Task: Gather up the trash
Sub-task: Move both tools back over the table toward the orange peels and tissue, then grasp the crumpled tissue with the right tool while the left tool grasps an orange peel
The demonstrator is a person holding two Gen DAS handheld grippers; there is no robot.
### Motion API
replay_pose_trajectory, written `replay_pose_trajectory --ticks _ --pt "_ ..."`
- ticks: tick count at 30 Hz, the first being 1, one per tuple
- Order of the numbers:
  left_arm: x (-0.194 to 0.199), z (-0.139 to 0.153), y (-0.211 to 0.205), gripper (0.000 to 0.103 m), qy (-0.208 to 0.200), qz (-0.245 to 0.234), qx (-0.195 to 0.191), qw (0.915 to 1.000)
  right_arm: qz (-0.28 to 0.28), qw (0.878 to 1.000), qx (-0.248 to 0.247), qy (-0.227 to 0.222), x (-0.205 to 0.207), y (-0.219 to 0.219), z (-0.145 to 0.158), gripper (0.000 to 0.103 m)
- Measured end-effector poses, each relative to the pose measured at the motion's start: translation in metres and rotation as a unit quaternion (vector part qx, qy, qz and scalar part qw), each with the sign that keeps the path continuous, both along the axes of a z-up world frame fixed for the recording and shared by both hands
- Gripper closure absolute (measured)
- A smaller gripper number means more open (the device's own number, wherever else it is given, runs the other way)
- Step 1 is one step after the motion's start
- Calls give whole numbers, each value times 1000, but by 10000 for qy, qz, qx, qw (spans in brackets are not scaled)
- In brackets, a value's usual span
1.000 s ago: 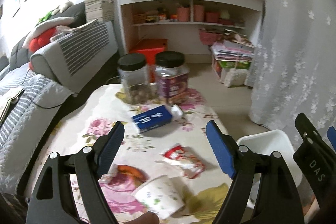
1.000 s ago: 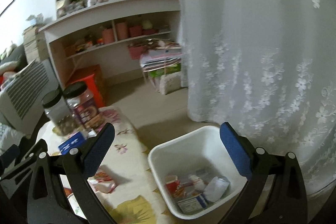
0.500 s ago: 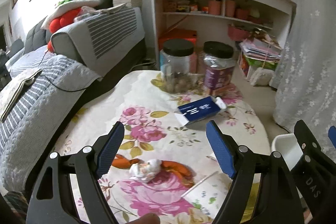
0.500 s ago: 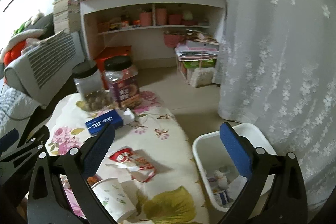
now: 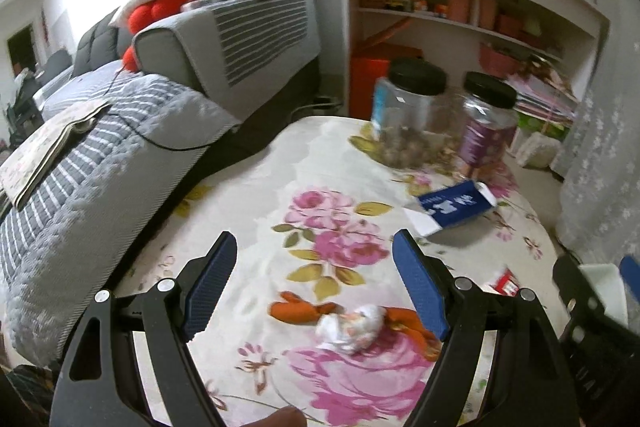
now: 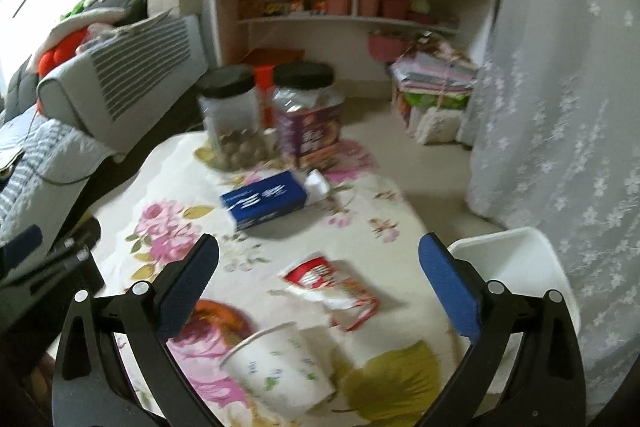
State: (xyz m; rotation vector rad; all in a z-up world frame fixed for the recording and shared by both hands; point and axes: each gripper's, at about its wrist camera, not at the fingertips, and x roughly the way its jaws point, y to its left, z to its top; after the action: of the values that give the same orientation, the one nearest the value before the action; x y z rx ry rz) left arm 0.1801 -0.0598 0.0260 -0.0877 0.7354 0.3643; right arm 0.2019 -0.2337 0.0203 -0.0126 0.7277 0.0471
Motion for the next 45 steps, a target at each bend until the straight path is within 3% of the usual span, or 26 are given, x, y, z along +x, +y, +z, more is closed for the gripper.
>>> replay_pose_trajectory --ticks 7,13,20,25,27,32,33,40,45 --pt "-3 -1 46 25 -11 359 -94 9993 631 9955 130 702 5 48 -24 7" --pt "-5 -6 83 25 78 638 -274 9976 1039 9793 627 1620 6 90 -57 8" --pt "-12 -7 113 25 107 784 -456 9958 850 9522 1578 2474 24 115 -97 11" --pt "-13 -16 123 25 243 765 -530 9954 662 9446 1702 2727 40 121 -122 14" --pt "-11 -20 127 25 342 732 -573 9951 645 9428 1695 2798 44 120 -130 19" --pt "-6 -28 136 25 544 672 -771 9933 702 9427 1746 2754 54 112 -136 63" --pt "-5 -29 136 25 591 659 -807 9928 689 9421 1789 2752 54 109 -136 65" --pt "5 -57 129 25 1250 381 -1122 9850 673 9487 1923 2417 55 90 -113 69" --pt "15 -81 123 25 1746 105 -1383 9748 759 9556 1991 2036 52 74 -81 69"
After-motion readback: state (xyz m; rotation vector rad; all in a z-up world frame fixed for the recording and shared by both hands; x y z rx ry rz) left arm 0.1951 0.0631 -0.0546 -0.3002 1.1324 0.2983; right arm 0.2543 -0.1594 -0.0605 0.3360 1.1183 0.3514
